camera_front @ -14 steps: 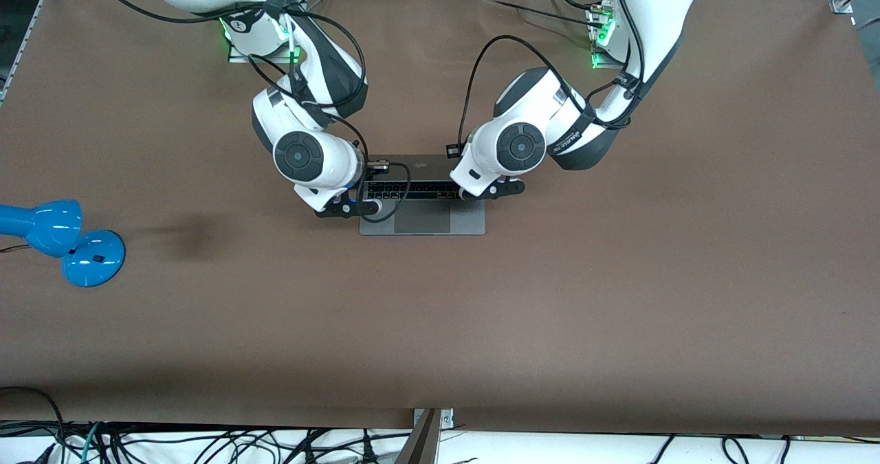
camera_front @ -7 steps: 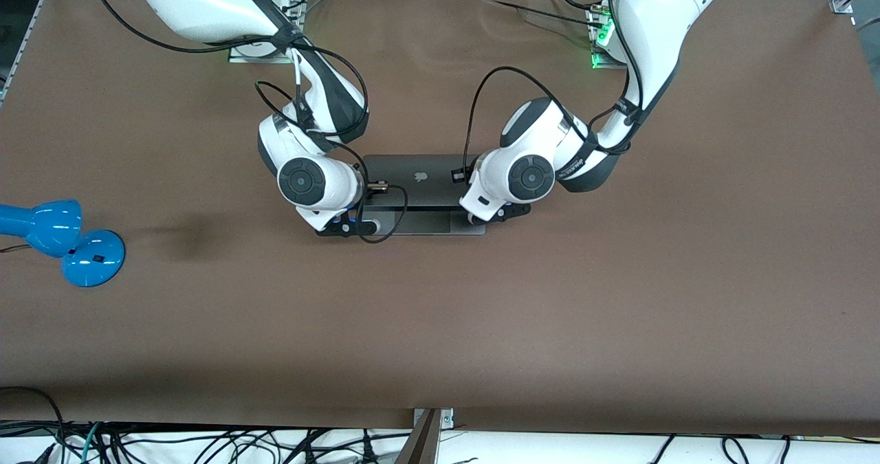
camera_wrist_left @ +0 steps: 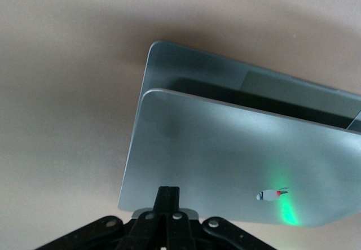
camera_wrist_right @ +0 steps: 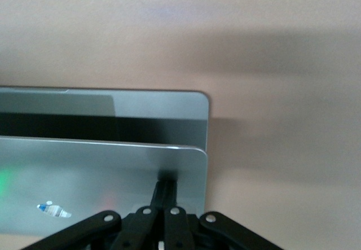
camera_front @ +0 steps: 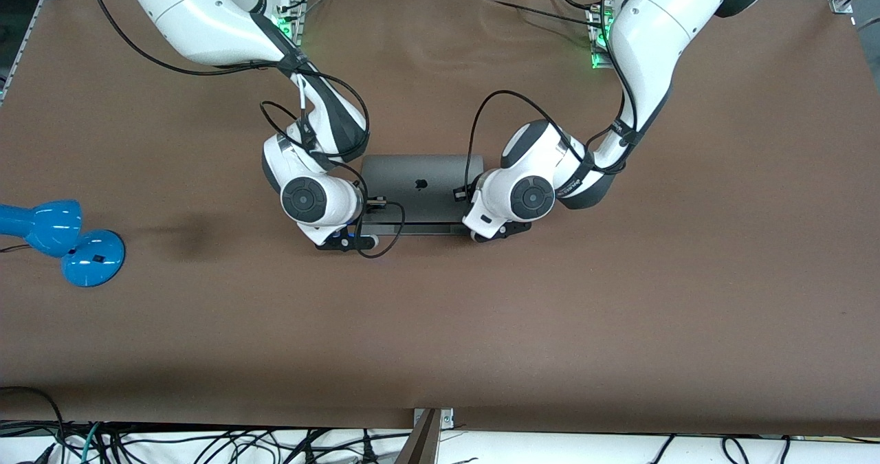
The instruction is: Close laptop with both arms from behind
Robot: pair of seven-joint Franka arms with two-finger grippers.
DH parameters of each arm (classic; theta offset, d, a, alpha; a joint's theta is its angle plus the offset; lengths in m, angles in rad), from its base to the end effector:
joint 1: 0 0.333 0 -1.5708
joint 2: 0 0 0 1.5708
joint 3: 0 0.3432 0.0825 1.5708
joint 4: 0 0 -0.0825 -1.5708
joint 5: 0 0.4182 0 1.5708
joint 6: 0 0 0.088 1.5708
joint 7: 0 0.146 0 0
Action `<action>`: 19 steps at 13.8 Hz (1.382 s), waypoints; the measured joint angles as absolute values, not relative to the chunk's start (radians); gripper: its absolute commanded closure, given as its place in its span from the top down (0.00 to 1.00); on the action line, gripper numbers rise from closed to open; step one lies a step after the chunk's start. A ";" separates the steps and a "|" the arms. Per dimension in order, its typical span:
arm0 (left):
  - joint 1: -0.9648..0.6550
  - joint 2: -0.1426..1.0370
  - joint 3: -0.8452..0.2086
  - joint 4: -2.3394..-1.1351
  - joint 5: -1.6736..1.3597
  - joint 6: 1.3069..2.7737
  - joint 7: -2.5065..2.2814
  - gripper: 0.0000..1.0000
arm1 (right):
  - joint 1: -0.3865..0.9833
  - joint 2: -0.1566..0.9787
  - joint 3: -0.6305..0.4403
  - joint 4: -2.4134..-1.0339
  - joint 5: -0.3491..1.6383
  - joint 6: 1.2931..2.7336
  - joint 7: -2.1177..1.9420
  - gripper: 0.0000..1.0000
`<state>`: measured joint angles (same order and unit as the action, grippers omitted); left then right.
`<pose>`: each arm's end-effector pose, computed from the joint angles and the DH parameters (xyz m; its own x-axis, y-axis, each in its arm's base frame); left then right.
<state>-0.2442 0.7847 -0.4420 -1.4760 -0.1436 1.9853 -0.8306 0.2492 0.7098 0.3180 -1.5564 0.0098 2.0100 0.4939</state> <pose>0.5847 -0.4404 0.1990 0.8555 0.2396 -0.4590 0.3193 -0.9420 0.1034 0.6128 0.3642 0.1926 0.9540 0.0299 -0.2982 0.0065 -0.9968 -0.0794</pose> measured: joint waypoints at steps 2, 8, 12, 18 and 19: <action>-0.246 0.811 -0.432 -1.454 -0.139 1.992 -0.831 0.00 | 0.249 0.724 0.312 -1.554 0.004 2.027 0.494 0.00; -0.251 0.893 -0.423 -1.418 -0.091 2.058 -0.831 0.00 | 0.249 0.769 0.308 -1.551 -0.013 2.086 0.494 0.00; -0.253 0.913 -0.422 -1.404 -0.066 2.066 -0.831 0.00 | 0.249 0.792 0.308 -1.543 -0.021 2.111 0.494 0.00; -0.253 0.913 -0.422 -1.403 -0.065 2.066 -0.831 0.09 | 0.252 0.793 0.308 -1.498 -0.022 2.100 0.494 1.00; -0.253 0.913 -0.422 -1.401 -0.065 2.066 -0.831 0.59 | 0.254 0.791 0.309 -1.462 -0.021 2.055 0.496 1.00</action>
